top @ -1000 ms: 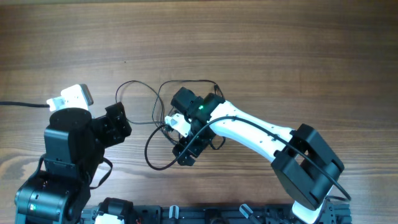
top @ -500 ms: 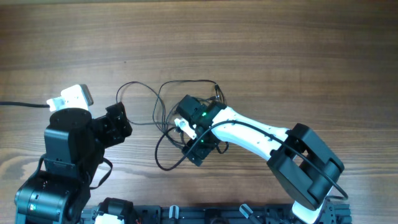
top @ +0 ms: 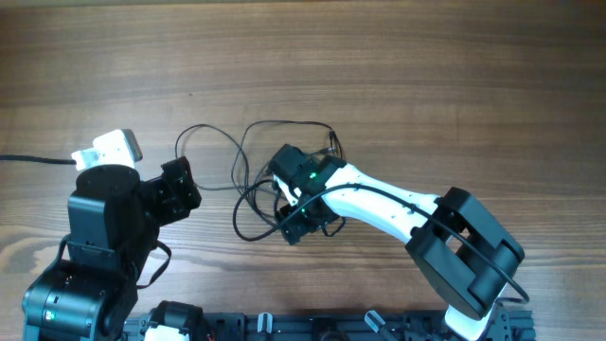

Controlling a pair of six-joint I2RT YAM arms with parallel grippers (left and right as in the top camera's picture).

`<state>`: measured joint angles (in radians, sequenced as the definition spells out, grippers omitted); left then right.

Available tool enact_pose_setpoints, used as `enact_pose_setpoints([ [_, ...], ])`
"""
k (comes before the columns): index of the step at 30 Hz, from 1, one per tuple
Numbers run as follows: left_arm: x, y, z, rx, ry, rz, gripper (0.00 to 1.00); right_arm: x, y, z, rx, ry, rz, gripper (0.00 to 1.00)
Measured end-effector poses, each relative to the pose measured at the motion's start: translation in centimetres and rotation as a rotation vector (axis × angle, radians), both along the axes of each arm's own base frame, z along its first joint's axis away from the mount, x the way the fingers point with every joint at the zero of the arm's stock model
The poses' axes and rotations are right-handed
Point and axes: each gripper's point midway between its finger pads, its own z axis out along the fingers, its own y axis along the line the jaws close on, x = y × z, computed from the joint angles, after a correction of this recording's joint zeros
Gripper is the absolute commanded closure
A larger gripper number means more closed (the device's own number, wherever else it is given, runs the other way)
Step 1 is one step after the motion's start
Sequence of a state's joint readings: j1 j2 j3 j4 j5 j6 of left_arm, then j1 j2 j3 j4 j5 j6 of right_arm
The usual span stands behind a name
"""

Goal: Untangle cables

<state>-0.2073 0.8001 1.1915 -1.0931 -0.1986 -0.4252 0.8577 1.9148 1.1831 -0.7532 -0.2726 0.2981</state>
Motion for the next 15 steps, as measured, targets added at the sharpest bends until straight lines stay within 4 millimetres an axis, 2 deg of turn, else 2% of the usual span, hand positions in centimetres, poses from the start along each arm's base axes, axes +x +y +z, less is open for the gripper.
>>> enact_pose_setpoints([
  [1,0.0,0.0,0.0,0.0,0.0,0.0,0.2,-0.3,-0.3,0.0,-0.013,0.013,-0.005,0.28],
  [4,0.0,0.0,0.0,0.0,0.0,0.0,0.2,-1.3,-1.2,-0.1,-0.049,0.055,0.003,0.16],
  [8,0.0,0.0,0.0,0.0,0.0,0.0,0.2,-2.6,-2.6,0.0,-0.09,0.103,0.058,0.07],
  [10,0.0,0.0,0.0,0.0,0.0,0.0,0.2,-3.2,-3.2,0.1,-0.104,0.119,0.104,0.08],
  [12,0.0,0.0,0.0,0.0,0.0,0.0,0.2,-3.2,-3.2,0.1,-0.097,0.113,0.139,0.18],
  [15,0.0,0.0,0.0,-0.001,-0.001,-0.001,0.2,-2.0,-1.8,0.0,-0.038,0.055,0.156,0.19],
])
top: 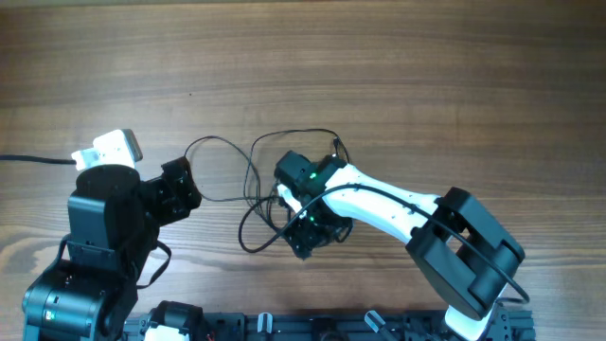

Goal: Untangle cables

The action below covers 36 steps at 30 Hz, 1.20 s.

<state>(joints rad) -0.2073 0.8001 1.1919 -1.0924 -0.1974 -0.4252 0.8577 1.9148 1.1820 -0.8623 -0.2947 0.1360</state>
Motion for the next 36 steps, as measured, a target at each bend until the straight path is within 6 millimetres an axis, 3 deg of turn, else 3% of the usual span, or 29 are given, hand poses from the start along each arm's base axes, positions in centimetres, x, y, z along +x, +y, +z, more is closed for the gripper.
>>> enact_pose_setpoints([
  [6,0.0,0.0,0.0,0.0,0.0,-0.001,0.22,4.6,5.4,0.8,0.21,-0.159,-0.129,0.13],
  [10,0.2,-0.1,0.2,-0.003,-0.013,-0.001,0.21,7.0,8.8,2.4,0.363,-0.208,-0.241,0.11],
  [13,0.2,-0.1,0.3,-0.004,-0.016,-0.001,0.21,7.5,9.6,3.0,0.4,-0.196,-0.31,0.11],
  [16,0.3,-0.1,0.3,-0.004,-0.017,0.0,0.21,7.6,9.2,2.7,0.368,-0.17,-0.397,0.11],
  [19,0.3,-0.1,0.3,-0.004,-0.017,-0.001,0.21,7.4,7.5,1.7,0.269,-0.155,-0.5,0.11],
  [22,0.3,-0.1,0.3,-0.004,-0.018,-0.001,0.21,7.7,6.5,1.1,0.216,-0.178,-0.542,0.03],
  [36,0.3,-0.1,0.3,-0.004,-0.018,-0.001,0.21,5.5,4.8,0.5,0.175,-0.22,-0.104,0.0],
])
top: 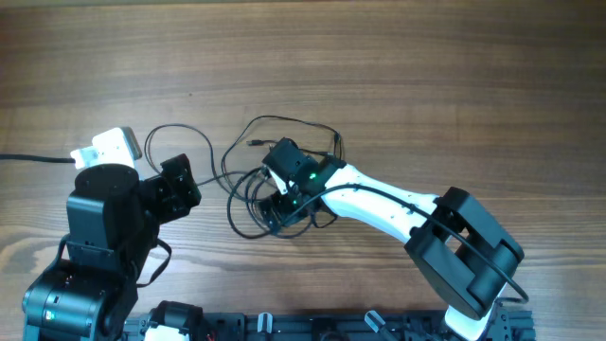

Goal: Untangle cables

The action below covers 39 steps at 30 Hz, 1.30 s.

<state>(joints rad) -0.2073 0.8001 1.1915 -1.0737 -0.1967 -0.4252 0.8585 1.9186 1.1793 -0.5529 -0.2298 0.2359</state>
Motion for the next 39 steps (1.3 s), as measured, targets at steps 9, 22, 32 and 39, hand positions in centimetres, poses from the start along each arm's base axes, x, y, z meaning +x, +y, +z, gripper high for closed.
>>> enact_pose_setpoints([
  [9,0.0,0.0,0.0,0.0,0.0,0.0,0.21,-1.6,0.8,0.4,0.066,-0.021,0.288,0.03],
  [22,0.0,0.0,0.0,0.0,0.0,0.0,0.21,-2.6,0.0,0.2,0.046,0.009,0.334,0.62],
  [32,0.0,0.0,0.0,0.0,0.0,0.0,0.2,-2.1,0.6,0.3,0.065,-0.007,0.317,0.96],
  [39,0.0,0.0,0.0,0.0,0.0,0.0,0.2,-1.4,1.4,0.6,0.094,-0.012,0.248,0.96],
])
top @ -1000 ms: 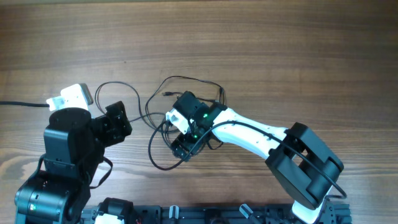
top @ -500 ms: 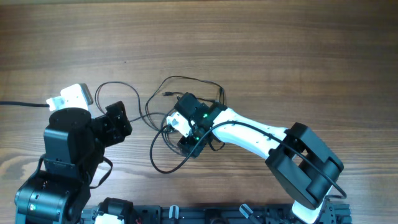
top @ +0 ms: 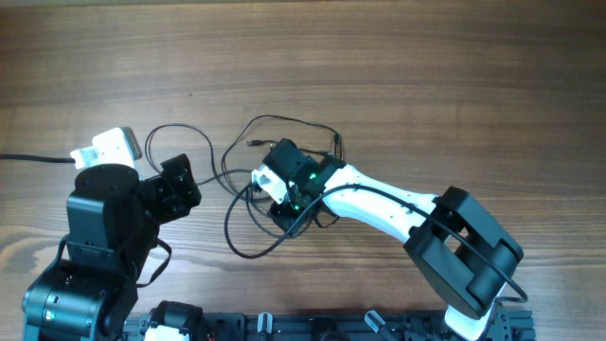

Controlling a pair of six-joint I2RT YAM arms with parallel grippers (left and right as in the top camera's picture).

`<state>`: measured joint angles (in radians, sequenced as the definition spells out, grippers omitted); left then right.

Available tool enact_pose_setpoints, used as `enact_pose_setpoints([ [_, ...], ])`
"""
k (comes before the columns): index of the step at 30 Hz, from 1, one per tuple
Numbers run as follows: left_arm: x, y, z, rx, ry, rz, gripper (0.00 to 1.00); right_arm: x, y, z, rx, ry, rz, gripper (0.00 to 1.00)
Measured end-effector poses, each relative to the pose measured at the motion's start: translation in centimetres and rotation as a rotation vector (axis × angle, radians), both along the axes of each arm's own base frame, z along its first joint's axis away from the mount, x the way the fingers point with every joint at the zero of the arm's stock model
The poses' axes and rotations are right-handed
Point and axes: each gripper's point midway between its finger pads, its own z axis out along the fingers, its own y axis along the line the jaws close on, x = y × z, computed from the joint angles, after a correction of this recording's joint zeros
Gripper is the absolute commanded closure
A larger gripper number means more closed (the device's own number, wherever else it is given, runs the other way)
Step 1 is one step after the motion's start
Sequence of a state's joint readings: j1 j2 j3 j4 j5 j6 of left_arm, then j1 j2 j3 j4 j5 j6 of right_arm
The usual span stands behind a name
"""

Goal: Untangle cables

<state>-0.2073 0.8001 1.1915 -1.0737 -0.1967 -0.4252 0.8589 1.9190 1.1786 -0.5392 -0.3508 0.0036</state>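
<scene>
Thin black cables (top: 248,248) lie in loose loops at the table's middle. One loop (top: 170,129) arches up on the left and runs into my left gripper (top: 189,182), which looks shut on the black cable. A small plug end (top: 250,144) lies free above the tangle. My right gripper (top: 270,189) points left and down into the knot of strands; a white part (top: 262,177) shows at its tip. Its fingers are hidden under the wrist, so their state is unclear. A wide loop hangs below it toward the front.
A white block (top: 112,148) with a black lead running off the left edge sits behind the left arm. The right arm's white link (top: 379,204) crosses the table from the front right. A black rail (top: 312,327) lines the front edge.
The right gripper has turned slightly, showing more white at its tip. The tight coils under it have loosened into one wider loop reaching lower toward the front. The left gripper has not moved.
The right gripper sat in the tangle at the middle, with the left gripper at the cable's left end. It then stood a little to the right with the loops drawn after it, later back to the left with coils bunched. Now the coils have spread.
</scene>
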Motion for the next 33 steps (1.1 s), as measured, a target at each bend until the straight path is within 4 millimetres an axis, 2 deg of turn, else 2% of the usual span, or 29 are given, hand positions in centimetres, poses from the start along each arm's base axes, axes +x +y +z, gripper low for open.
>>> enact_pose_setpoints([
  [5,0.0,0.0,0.0,0.0,0.0,0.0,0.2,-0.1,0.2,0.5,-0.002,0.046,-0.063,0.96],
  [7,0.0,0.0,0.0,0.0,0.001,0.0,0.2,0.5,0.9,2.0,0.017,0.058,-0.08,0.96],
  [10,-0.1,0.0,-0.1,0.001,0.006,0.0,0.2,2.9,2.7,6.4,0.086,0.015,-0.107,0.96],
  [12,-0.1,0.0,-0.2,0.002,0.01,0.0,0.2,4.6,3.4,10.2,0.139,-0.044,-0.127,0.96],
  [15,-0.3,0.1,-0.4,0.004,0.019,0.0,0.2,7.2,3.3,18.0,0.231,-0.184,-0.169,0.96],
  [18,-0.4,0.1,-0.5,0.005,0.024,-0.001,0.2,8.8,1.7,26.1,0.321,-0.345,-0.231,0.96],
  [21,-0.4,0.1,-0.5,0.006,0.027,0.0,0.2,9.4,-1.0,32.6,0.391,-0.488,-0.3,0.96],
  [23,-0.5,0.1,-0.6,0.006,0.031,0.0,0.21,9.4,-2.7,35.4,0.419,-0.558,-0.342,0.96],
  [26,-0.6,-0.1,-0.7,0.0,0.037,-0.01,0.23,9.2,-5.2,38.3,0.448,-0.63,-0.394,0.96],
  [33,-0.5,-1.3,-1.3,-0.04,0.069,-0.064,0.37,8.7,-10.5,44.4,0.522,-0.806,-0.522,0.96],
])
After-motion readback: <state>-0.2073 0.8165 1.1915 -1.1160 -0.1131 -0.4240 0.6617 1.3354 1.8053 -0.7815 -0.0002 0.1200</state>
